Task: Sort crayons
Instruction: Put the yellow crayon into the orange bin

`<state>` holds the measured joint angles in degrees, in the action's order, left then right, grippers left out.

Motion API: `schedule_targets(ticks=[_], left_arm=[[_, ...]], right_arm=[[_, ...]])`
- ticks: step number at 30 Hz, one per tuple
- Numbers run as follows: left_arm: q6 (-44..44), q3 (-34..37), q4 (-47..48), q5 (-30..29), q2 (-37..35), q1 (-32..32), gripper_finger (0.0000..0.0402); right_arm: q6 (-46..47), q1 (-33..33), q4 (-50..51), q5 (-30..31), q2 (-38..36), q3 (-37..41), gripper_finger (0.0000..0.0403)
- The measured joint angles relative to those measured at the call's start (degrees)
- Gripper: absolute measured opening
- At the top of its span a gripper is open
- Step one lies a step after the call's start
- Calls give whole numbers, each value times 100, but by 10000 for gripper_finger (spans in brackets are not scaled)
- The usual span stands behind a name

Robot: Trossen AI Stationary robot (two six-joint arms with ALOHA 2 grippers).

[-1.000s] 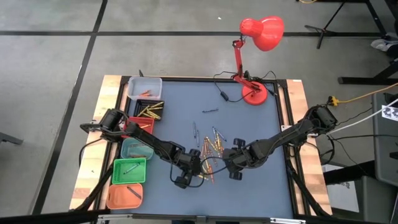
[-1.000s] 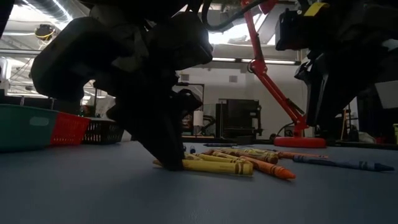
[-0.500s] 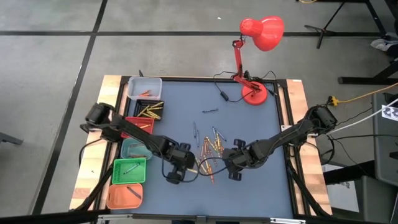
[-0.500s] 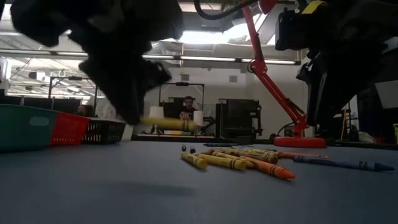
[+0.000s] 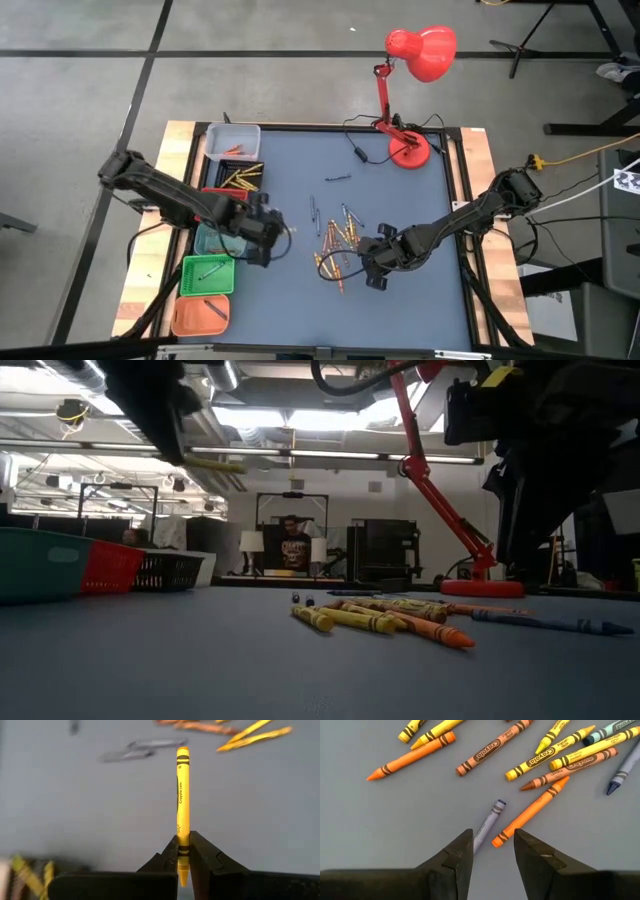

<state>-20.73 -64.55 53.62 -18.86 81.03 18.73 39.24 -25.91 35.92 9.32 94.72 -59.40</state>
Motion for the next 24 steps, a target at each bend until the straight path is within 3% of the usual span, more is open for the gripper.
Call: schedule_targets(ticks=[5,13,24], left_arm=[[-649,0,1161,-405,-456,-23,8],[-1822,-2,2867,-522,-717,-23,8],[-1976,-2,3601,-570,-716,-23,8]], right_arm=[[0,0,-4,2,0,0,140],[-2,0,-4,2,0,0,140],[-4,0,-4,3,0,0,140]])
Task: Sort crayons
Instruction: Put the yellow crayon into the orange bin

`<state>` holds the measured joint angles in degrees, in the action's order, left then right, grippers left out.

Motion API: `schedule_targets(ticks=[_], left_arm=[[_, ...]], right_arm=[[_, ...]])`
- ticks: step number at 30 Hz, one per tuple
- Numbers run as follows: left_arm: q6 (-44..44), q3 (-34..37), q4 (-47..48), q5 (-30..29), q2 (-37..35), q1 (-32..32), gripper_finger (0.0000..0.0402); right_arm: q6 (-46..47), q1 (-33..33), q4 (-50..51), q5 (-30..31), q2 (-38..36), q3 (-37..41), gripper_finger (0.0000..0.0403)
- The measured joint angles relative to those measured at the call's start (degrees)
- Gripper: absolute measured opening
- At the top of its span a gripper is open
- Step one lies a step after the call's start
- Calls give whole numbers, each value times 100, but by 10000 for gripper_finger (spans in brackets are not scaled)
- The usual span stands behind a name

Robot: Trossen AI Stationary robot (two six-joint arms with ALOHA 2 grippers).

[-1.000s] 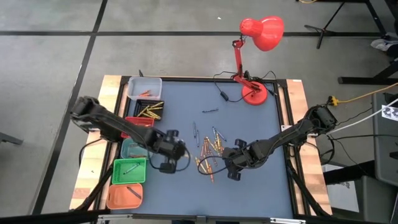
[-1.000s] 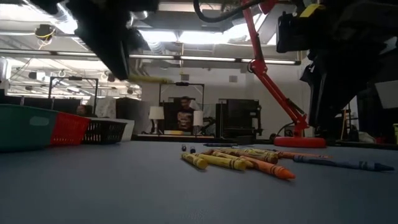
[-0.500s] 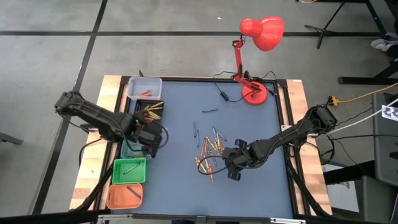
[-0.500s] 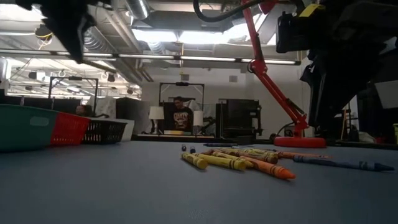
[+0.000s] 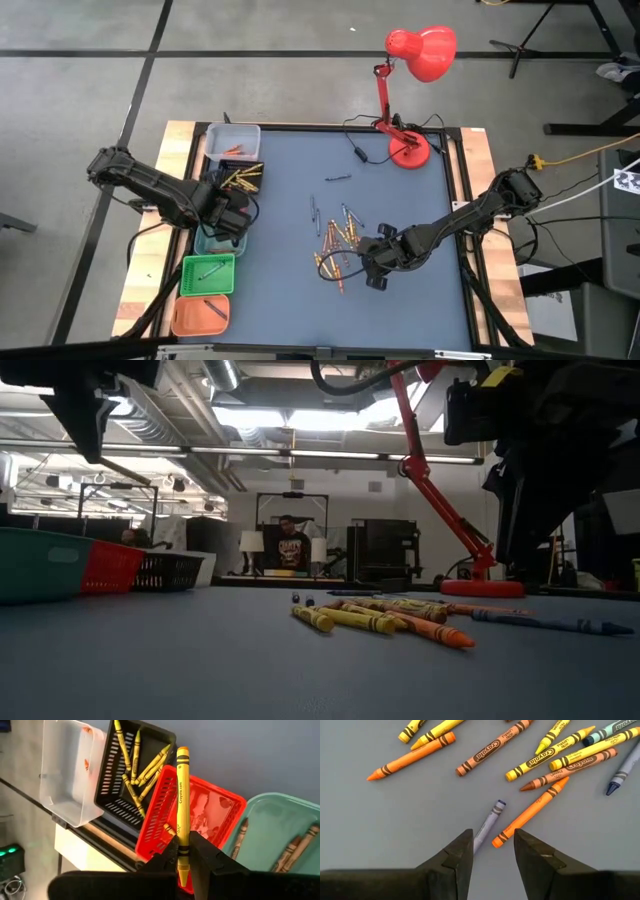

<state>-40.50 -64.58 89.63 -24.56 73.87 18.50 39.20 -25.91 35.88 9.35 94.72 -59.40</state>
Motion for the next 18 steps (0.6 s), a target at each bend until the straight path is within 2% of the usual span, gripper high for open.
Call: schedule_targets(ticks=[9,18], left_arm=[[38,201,40,41,-2,-260,8],[12,855,-44,293,-2,-553,8]], right_arm=[[0,0,0,1,0,0,140],[76,0,0,1,0,0,140]])
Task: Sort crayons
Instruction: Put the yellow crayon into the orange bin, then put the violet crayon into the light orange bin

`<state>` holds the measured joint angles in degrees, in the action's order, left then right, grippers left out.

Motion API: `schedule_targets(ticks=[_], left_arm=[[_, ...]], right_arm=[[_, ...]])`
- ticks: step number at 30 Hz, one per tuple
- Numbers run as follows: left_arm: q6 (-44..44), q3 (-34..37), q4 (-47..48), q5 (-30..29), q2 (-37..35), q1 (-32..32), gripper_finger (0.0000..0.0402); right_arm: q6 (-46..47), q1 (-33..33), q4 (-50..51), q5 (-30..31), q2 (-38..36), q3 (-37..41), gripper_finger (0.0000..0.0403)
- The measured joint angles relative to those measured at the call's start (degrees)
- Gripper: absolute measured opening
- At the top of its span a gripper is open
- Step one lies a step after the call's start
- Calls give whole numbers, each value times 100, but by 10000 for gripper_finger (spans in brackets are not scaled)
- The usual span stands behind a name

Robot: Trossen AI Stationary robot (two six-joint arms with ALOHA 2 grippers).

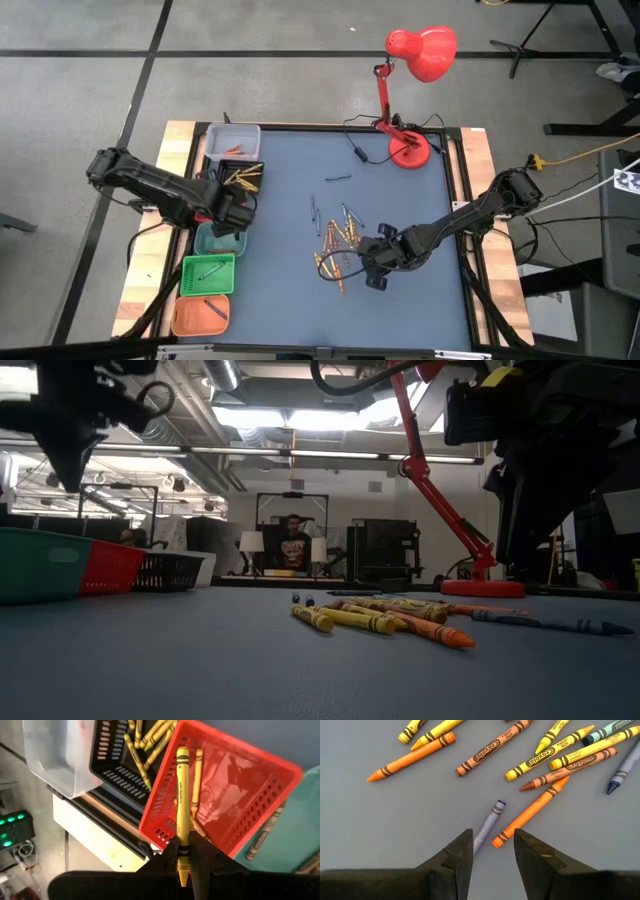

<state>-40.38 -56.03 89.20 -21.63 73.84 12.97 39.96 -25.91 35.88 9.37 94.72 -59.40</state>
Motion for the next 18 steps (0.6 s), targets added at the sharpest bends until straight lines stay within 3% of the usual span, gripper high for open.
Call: schedule_targets(ticks=[8,18], left_arm=[[-225,507,-252,9,0,4,14],[-471,728,-428,8,0,4,82]], right_arm=[[376,-100,-2,-41,0,0,140],[934,-740,-4,341,0,0,140]])
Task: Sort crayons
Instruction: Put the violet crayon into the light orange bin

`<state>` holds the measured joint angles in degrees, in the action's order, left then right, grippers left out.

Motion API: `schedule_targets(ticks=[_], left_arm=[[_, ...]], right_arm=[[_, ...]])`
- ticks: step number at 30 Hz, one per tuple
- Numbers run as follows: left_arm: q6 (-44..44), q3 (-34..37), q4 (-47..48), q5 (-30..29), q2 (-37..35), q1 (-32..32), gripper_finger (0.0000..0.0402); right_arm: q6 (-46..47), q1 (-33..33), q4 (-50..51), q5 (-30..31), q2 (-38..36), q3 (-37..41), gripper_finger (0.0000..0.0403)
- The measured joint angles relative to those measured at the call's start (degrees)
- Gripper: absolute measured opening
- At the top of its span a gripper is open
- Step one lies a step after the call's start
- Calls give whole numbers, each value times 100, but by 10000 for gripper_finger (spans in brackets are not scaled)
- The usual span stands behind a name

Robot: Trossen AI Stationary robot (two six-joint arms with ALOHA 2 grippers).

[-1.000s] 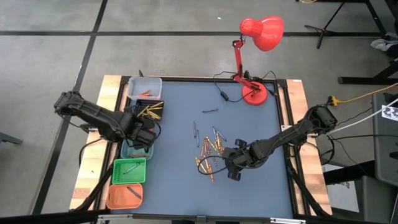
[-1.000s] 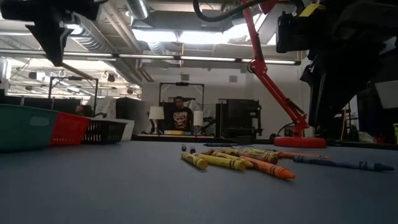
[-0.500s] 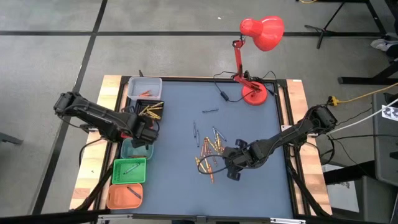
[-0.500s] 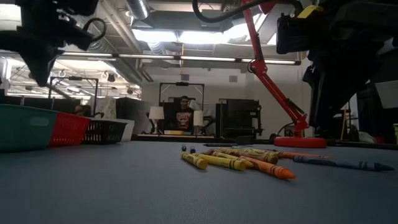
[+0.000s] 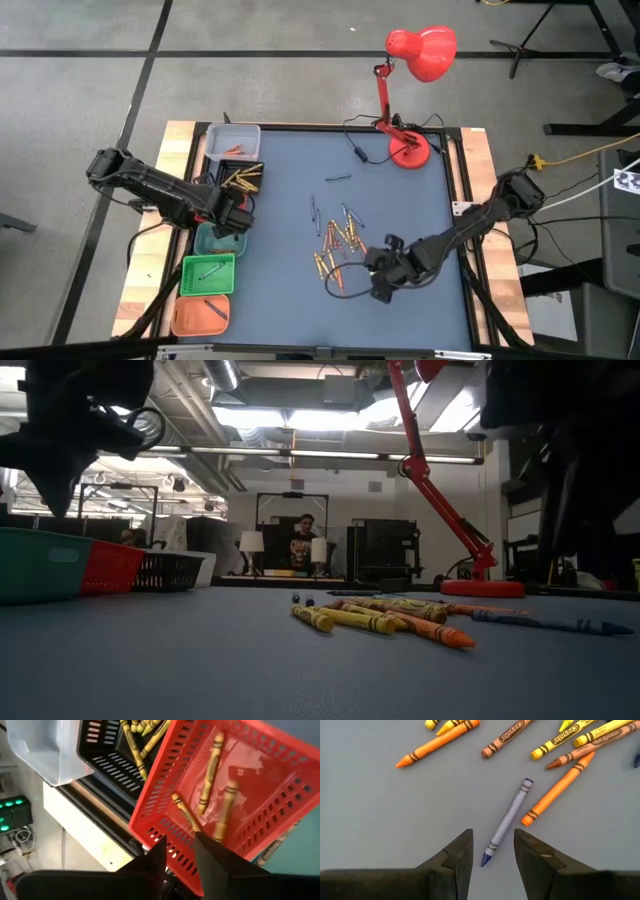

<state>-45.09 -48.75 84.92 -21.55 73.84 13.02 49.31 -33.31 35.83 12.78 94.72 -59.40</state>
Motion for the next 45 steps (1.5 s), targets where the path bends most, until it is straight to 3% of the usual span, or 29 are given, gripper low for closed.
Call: schedule_targets(ticks=[9,27,39,45], left_arm=[[5,0,-817,-1,0,0,94],[16,0,-1413,-3,0,0,95],[28,0,-2447,-3,0,2,92],[64,0,-3117,-3,0,7,92]], right_arm=[[543,-427,9,739,57,2,140],[749,-459,-30,916,1045,-11,137],[749,-460,-74,872,1081,-17,18],[745,-460,-125,872,1082,-9,19]])
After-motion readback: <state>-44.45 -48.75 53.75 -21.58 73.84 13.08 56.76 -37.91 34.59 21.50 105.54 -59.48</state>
